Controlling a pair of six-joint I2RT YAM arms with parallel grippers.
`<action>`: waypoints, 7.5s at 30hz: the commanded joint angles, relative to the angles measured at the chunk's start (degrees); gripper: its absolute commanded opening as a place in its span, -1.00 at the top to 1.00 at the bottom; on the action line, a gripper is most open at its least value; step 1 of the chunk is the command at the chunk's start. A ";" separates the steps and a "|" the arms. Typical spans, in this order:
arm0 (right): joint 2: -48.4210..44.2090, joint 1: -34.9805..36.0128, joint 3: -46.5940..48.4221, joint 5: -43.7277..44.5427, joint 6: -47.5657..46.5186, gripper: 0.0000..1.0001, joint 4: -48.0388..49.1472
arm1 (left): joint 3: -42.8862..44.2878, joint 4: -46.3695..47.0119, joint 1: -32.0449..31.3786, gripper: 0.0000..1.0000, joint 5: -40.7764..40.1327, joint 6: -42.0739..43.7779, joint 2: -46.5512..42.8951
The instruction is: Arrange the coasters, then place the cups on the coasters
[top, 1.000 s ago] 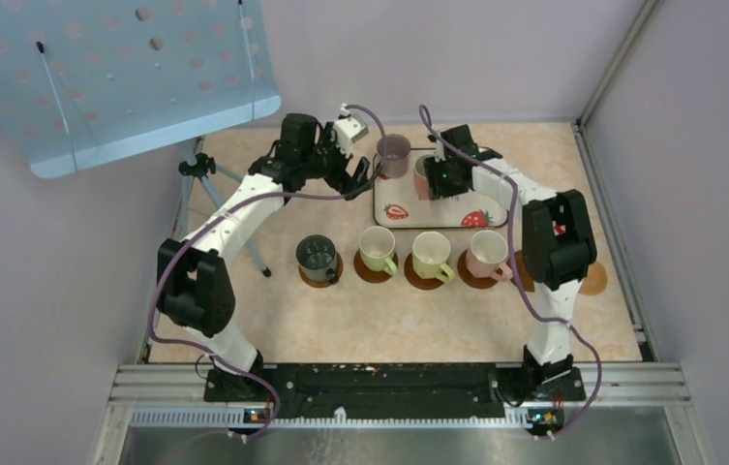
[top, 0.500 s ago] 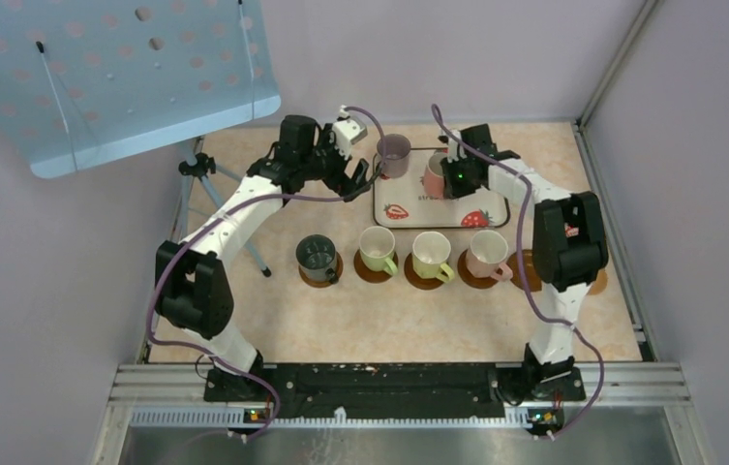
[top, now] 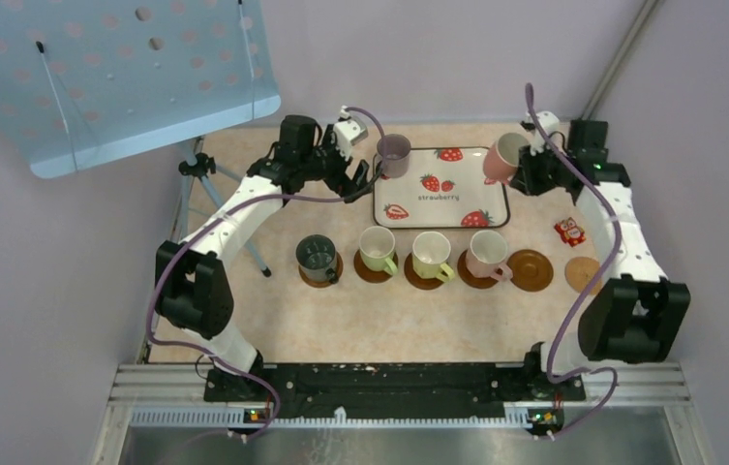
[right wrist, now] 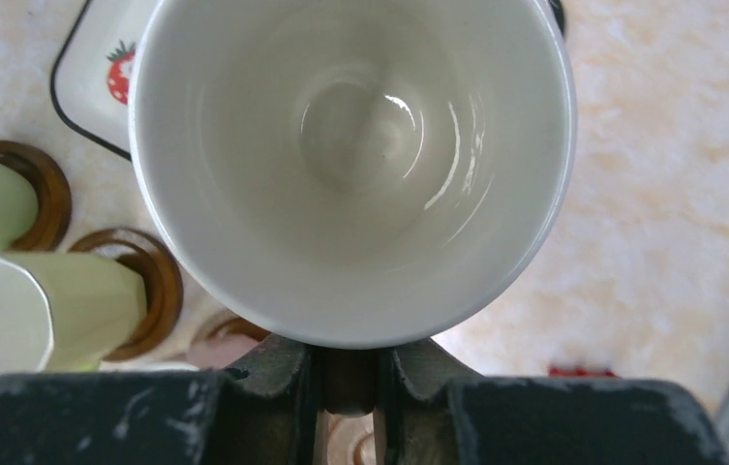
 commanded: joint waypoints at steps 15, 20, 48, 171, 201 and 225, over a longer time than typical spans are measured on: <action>-24.14 -22.50 -21.97 -7.31 -24.76 1.00 -15.80 | -0.49 1.86 0.27 -0.98 4.26 -0.99 -1.69; -26.87 -22.48 -27.23 -2.21 -24.11 1.00 -13.79 | -1.69 2.30 0.25 -0.97 3.82 -1.72 -2.98; -30.46 -22.51 -38.03 3.73 -18.79 1.00 -5.40 | -2.66 2.60 0.25 -0.97 4.45 -2.49 -3.78; -5.16 -8.19 7.50 5.36 -1.96 -0.57 -9.48 | 25.65 18.46 -9.76 -0.97 -0.02 -36.90 28.59; 35.30 24.03 32.41 18.23 9.75 -0.33 -1.99 | 1.36 -0.46 7.51 -0.97 -6.94 -20.83 -1.96; 41.18 24.35 29.00 19.95 9.91 0.60 9.85 | 2.67 -1.71 8.34 -0.97 -7.19 -23.15 -2.83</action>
